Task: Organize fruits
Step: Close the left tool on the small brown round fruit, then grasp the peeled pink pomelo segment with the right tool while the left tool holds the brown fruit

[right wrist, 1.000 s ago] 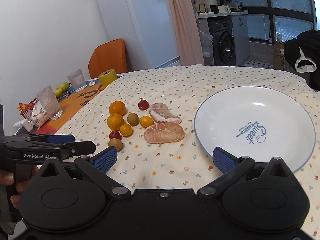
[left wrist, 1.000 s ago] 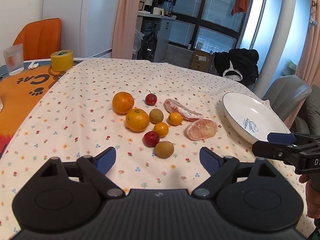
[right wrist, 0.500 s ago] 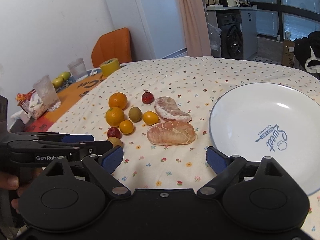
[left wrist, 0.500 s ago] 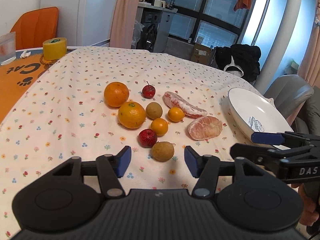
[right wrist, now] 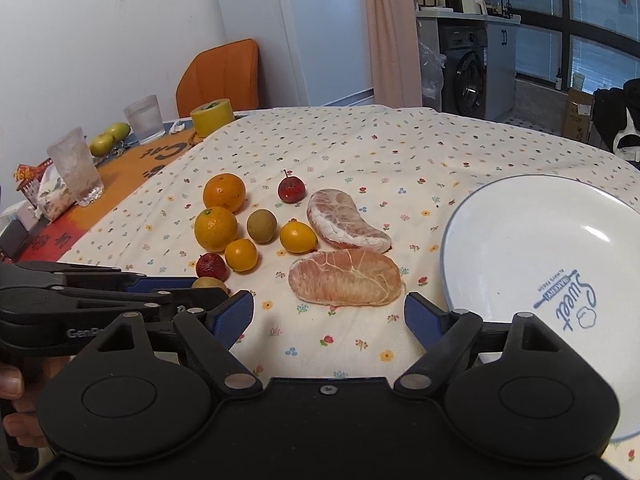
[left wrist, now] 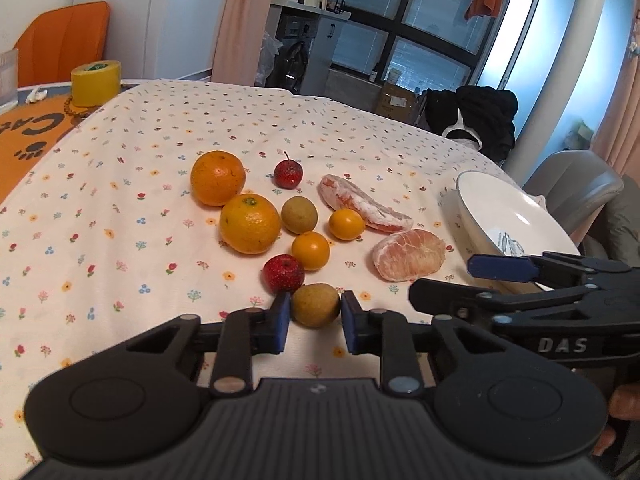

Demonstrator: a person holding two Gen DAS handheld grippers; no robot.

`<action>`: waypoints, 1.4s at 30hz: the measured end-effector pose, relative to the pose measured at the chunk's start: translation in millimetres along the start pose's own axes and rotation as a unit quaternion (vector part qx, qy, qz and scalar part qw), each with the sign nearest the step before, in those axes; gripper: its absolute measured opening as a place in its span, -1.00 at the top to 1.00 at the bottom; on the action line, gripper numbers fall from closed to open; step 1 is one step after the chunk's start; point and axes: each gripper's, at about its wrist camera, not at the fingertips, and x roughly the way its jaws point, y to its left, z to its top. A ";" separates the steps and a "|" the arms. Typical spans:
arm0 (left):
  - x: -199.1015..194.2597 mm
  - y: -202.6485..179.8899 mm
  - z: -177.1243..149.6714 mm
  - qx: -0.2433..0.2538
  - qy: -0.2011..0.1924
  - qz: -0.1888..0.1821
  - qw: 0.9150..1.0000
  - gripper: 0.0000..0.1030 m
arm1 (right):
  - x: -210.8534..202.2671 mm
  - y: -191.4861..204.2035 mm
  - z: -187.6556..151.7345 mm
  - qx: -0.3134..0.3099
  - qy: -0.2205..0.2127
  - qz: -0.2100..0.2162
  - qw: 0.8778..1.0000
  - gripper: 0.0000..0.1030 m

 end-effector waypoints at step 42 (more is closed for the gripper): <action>-34.9 43.6 -8.2 -0.049 -0.033 0.017 0.998 0.50 | 37.1 21.3 15.5 -0.074 0.013 -0.071 0.995 -0.22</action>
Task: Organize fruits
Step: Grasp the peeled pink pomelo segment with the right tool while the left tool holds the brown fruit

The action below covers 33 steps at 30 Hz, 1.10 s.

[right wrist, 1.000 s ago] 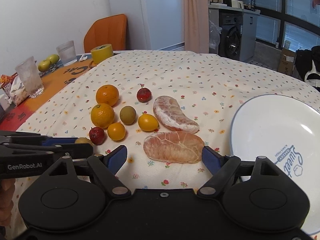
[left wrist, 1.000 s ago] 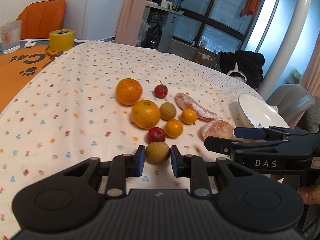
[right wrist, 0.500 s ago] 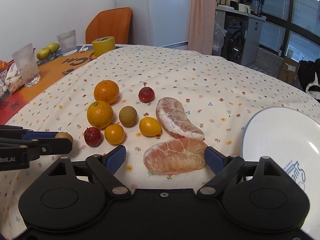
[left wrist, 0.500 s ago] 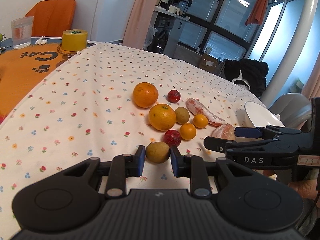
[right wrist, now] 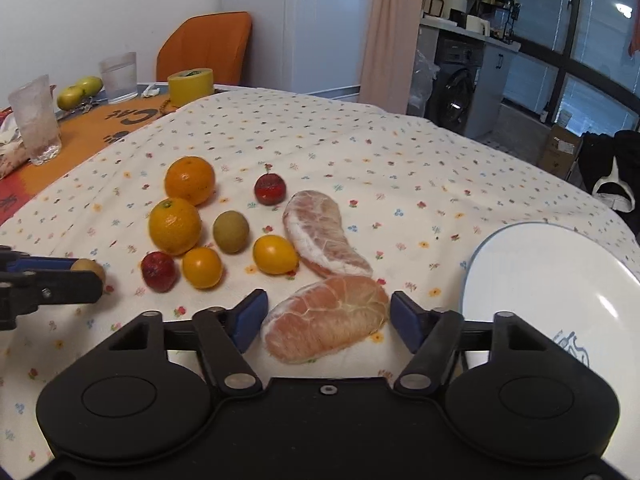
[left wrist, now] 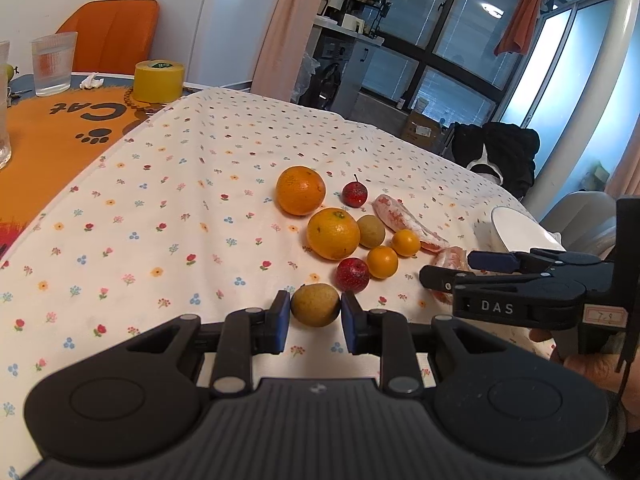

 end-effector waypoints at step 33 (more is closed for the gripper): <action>-5.5 -3.1 -5.9 0.002 -0.001 -0.007 1.000 0.50 | -33.8 2.6 -23.3 -0.004 0.012 0.072 0.997 0.14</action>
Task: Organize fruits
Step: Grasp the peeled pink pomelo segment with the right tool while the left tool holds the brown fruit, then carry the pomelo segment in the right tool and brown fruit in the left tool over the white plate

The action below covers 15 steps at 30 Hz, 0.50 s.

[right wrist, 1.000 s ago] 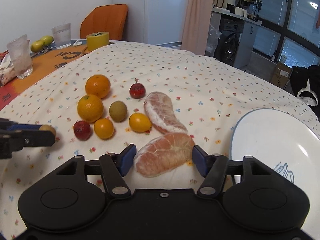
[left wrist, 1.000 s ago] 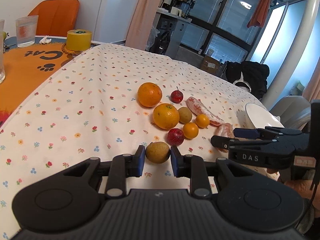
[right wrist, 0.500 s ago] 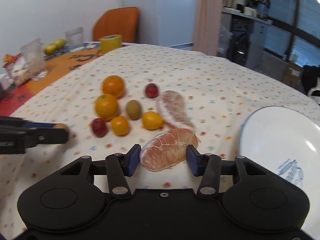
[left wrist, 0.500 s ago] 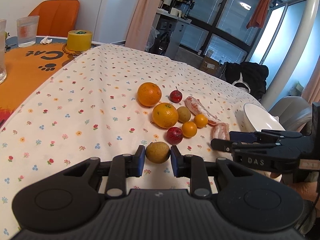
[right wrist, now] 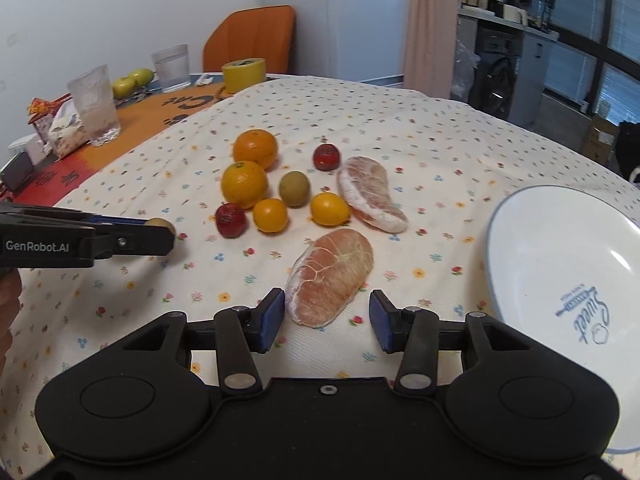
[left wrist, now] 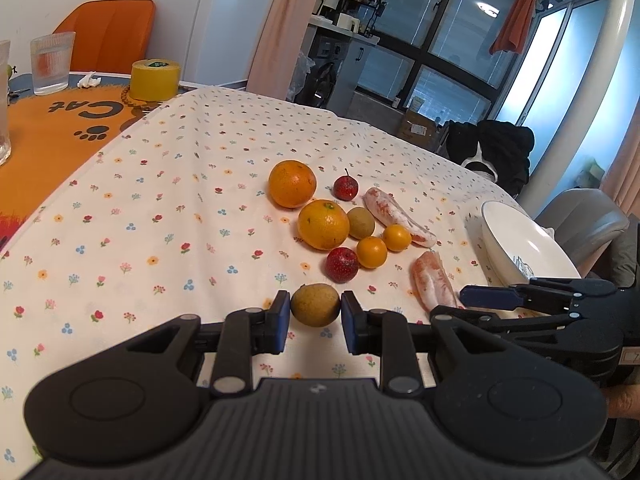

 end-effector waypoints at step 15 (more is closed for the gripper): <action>-8.4 3.1 3.0 0.001 -0.008 0.009 1.000 0.50 | 19.9 2.0 15.1 0.036 -0.008 0.010 0.999 0.04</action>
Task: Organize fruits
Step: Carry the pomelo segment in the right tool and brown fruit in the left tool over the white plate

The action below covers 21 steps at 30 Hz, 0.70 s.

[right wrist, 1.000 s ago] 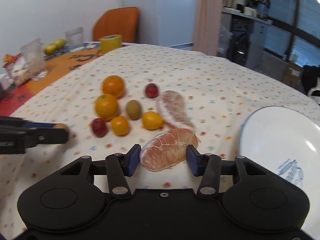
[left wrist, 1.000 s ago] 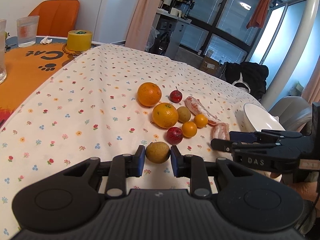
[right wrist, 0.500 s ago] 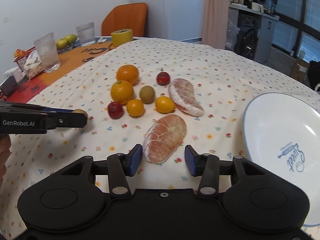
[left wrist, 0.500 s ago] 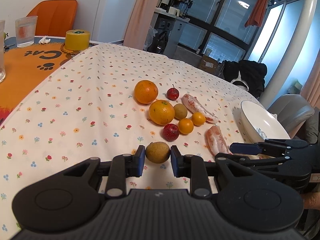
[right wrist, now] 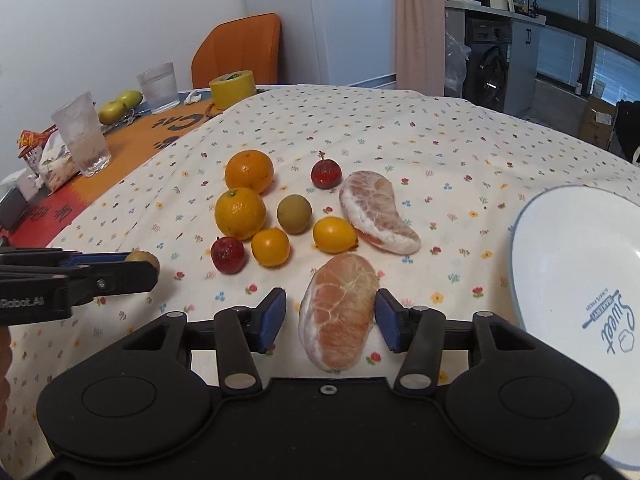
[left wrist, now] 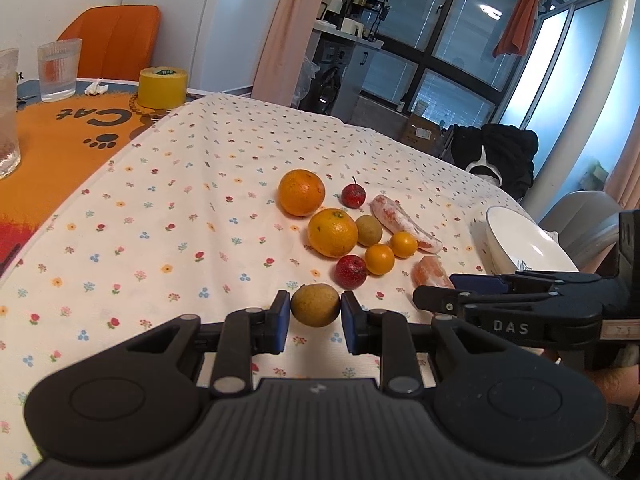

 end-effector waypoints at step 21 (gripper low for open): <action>-6.3 -31.1 10.5 0.031 -0.019 -0.008 0.999 0.50 | -41.2 -15.4 -1.9 -0.001 -0.054 0.005 0.999 0.35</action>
